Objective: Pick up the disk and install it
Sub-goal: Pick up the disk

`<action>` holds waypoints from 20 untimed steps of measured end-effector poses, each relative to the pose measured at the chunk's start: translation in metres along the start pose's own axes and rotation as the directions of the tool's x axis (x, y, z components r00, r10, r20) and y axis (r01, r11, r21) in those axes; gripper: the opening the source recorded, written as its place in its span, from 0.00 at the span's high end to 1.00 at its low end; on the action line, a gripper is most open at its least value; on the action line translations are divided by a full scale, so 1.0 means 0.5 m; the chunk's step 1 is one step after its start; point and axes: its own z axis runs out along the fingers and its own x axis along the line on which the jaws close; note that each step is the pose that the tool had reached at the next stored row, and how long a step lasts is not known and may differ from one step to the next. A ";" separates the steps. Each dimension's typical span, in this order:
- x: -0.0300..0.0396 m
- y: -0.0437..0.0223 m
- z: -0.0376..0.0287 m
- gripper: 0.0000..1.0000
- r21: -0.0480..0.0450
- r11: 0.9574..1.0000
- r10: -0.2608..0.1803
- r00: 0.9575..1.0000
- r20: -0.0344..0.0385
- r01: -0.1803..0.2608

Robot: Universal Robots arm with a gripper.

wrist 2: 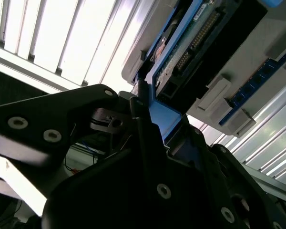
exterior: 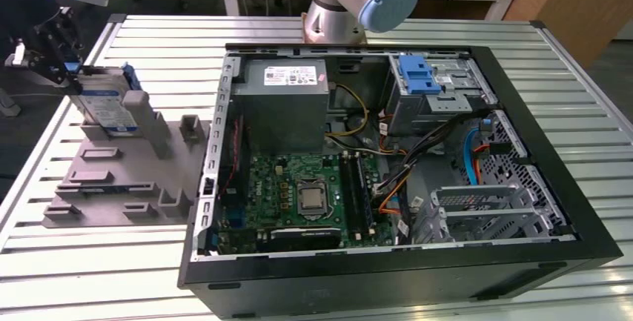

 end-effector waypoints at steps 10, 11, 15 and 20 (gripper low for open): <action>0.000 0.000 -0.012 0.64 0.000 1.000 0.000 1.000 0.000 0.000; 0.000 0.000 -0.014 0.64 0.000 1.000 0.000 1.000 0.000 0.000; -0.001 0.001 -0.022 0.64 0.000 1.000 0.000 1.000 0.000 0.000; -0.001 0.001 -0.028 0.64 0.001 1.000 0.000 1.000 0.000 0.000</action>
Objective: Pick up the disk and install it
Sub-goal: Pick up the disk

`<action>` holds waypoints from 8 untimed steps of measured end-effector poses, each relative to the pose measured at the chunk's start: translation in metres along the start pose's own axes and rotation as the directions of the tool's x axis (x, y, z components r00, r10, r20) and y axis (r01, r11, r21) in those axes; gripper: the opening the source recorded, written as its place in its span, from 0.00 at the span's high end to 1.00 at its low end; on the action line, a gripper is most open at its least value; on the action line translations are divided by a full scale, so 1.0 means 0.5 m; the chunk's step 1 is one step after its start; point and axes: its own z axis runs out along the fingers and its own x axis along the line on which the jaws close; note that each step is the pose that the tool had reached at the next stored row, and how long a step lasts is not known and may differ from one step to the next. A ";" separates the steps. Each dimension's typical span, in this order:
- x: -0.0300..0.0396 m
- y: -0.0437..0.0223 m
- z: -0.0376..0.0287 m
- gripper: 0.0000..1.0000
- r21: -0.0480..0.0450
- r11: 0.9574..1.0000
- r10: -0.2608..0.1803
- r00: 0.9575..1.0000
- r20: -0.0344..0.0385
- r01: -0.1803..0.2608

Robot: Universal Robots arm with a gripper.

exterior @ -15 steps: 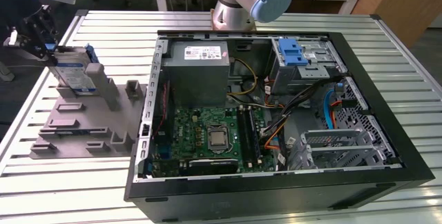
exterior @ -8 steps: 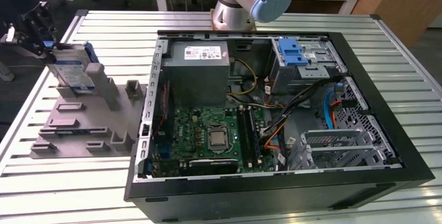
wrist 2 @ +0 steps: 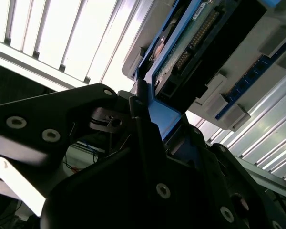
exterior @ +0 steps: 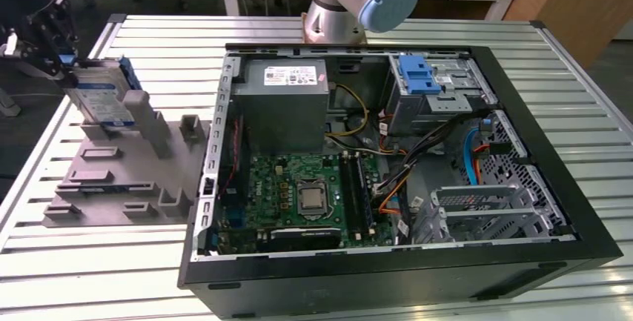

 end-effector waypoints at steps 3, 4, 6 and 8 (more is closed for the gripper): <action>0.000 0.000 -0.001 0.64 0.000 1.000 0.000 1.000 0.000 0.000; 0.000 0.000 -0.001 0.64 0.000 1.000 0.000 1.000 0.000 0.000; 0.000 0.000 -0.001 0.64 0.000 1.000 0.000 1.000 0.000 0.000; 0.000 0.000 -0.001 0.64 0.000 1.000 0.000 1.000 0.000 0.000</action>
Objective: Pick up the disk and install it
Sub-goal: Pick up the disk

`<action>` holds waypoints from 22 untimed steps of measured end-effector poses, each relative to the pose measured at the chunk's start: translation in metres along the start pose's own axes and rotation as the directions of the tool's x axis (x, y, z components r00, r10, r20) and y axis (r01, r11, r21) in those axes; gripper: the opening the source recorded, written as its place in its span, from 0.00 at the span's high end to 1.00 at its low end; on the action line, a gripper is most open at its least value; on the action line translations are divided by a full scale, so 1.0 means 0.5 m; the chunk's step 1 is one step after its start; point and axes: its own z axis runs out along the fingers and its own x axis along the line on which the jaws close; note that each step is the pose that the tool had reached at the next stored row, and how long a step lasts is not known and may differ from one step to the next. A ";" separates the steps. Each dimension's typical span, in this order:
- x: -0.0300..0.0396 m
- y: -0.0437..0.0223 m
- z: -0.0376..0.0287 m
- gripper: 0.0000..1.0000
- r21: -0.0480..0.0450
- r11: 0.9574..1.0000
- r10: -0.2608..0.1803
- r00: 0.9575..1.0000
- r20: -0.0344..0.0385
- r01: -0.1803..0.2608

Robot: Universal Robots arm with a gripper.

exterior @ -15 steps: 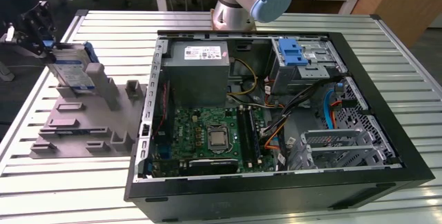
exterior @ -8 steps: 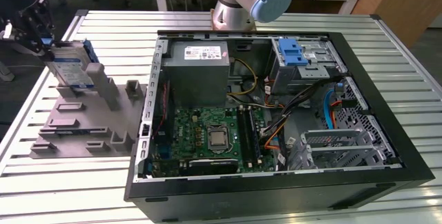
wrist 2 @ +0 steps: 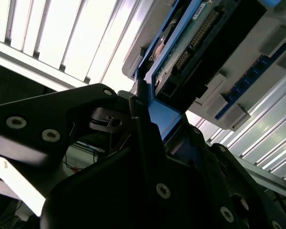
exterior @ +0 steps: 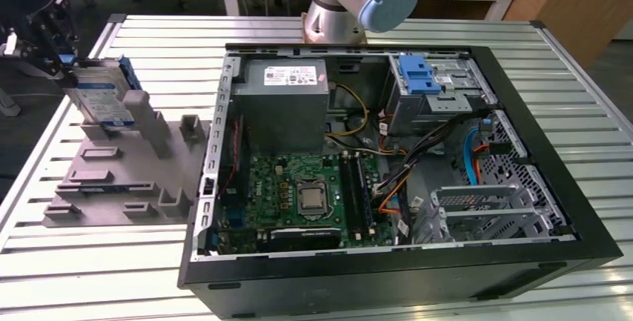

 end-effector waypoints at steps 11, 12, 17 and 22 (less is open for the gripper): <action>0.000 0.000 -0.009 0.64 0.000 1.000 0.000 1.000 0.000 0.000; 0.000 0.000 -0.010 0.64 0.000 1.000 0.000 1.000 0.000 0.000; 0.000 0.000 -0.016 0.64 0.000 1.000 0.000 1.000 0.000 0.000; -0.001 0.001 -0.023 0.64 0.000 1.000 0.000 1.000 0.000 0.000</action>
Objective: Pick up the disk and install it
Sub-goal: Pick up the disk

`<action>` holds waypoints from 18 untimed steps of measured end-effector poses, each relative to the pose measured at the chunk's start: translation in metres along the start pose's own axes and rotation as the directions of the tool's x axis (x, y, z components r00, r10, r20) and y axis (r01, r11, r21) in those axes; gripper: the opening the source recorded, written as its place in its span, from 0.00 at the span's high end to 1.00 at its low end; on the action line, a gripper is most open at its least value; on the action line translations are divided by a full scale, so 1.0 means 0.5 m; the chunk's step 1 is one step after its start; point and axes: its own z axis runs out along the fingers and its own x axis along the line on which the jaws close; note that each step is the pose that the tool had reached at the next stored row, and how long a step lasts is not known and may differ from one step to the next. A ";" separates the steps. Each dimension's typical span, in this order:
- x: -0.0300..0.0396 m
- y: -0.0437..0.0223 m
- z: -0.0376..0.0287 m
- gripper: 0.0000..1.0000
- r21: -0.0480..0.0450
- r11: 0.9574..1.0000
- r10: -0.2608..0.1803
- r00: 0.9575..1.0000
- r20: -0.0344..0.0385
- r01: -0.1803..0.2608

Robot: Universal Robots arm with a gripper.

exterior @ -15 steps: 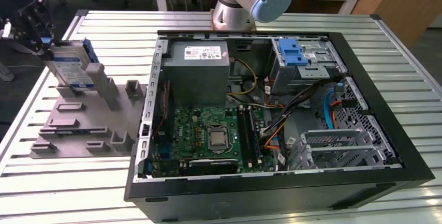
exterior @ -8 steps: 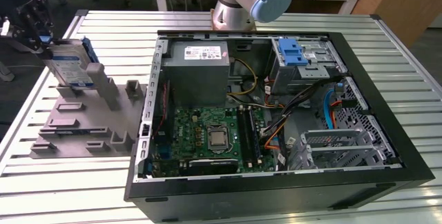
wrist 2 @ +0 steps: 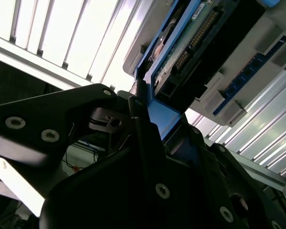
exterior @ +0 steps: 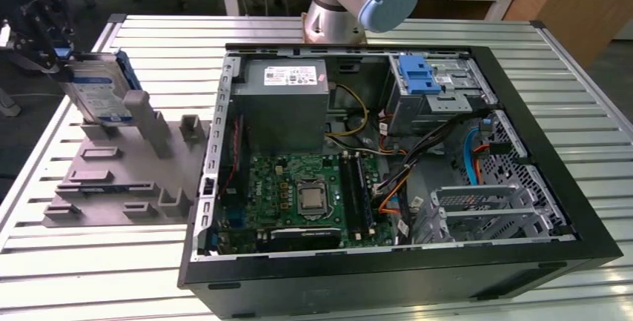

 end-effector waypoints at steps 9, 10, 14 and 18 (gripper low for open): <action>0.000 0.000 -0.011 0.64 0.000 1.000 0.000 1.000 0.000 0.000; 0.000 0.000 -0.012 0.64 0.000 1.000 0.000 1.000 0.000 0.000; -0.001 0.000 -0.015 0.64 0.000 1.000 0.000 1.000 0.000 0.000; -0.001 0.001 -0.018 0.64 0.000 1.000 0.000 1.000 0.000 0.000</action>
